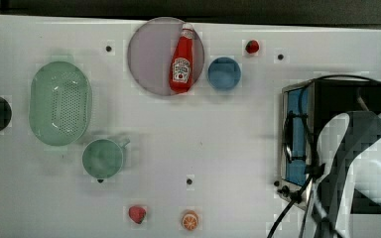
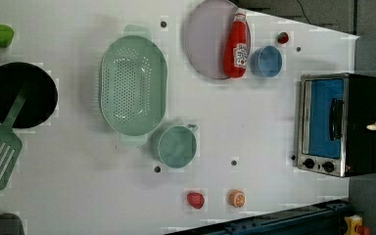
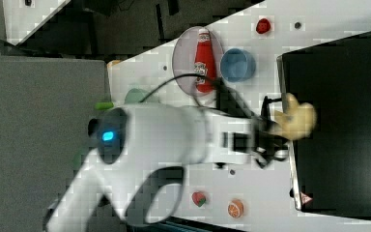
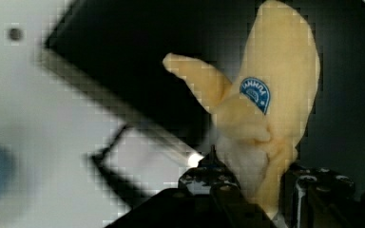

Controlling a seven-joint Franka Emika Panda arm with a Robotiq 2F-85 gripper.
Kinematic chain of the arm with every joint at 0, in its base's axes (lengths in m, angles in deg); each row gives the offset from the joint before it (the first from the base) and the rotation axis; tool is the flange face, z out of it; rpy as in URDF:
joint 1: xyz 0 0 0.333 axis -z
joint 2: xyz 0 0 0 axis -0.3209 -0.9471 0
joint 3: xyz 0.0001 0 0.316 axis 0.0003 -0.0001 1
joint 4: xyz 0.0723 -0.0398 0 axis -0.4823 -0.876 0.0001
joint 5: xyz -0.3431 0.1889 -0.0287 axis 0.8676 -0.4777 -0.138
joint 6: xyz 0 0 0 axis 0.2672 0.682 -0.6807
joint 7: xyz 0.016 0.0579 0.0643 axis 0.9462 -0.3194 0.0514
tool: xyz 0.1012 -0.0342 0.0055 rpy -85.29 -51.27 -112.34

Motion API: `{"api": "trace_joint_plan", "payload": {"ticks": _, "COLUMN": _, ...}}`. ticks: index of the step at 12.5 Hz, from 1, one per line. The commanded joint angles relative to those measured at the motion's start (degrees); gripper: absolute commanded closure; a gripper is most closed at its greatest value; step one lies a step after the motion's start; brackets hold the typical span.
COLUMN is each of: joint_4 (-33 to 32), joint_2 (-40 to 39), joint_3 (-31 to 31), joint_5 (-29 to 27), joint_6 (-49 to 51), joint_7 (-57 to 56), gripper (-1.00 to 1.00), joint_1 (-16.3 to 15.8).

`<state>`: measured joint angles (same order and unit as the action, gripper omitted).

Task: Pick banana from table and place on oven.

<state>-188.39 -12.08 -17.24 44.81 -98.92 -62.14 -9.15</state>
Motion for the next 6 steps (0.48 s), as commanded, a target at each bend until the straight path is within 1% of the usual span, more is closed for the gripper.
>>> {"api": "trace_joint_plan", "payload": {"ticks": 1, "joint_4": 4.13, "joint_2": -0.23, "joint_3": -1.51, "joint_5": 0.08, "joint_6": -0.36, "joint_7": -11.32, "gripper": 0.53, "joint_1": -1.10}}
{"api": "trace_joint_plan", "payload": {"ticks": 2, "joint_4": 4.51, "joint_2": -1.68, "joint_3": -2.15, "joint_5": 0.07, "joint_6": -1.05, "joint_7": -12.14, "gripper": 0.44, "joint_1": -1.10}}
{"api": "trace_joint_plan", "payload": {"ticks": 3, "joint_4": 4.63, "joint_2": -2.58, "joint_3": -2.39, "joint_5": 0.07, "joint_6": -1.95, "joint_7": -13.48, "gripper": 0.24, "joint_1": -1.09}}
{"api": "trace_joint_plan", "payload": {"ticks": 6, "joint_4": 4.57, "joint_2": -3.63, "joint_3": -2.50, "joint_5": 0.07, "joint_6": -4.10, "joint_7": -14.73, "gripper": -0.43, "joint_1": -1.04}}
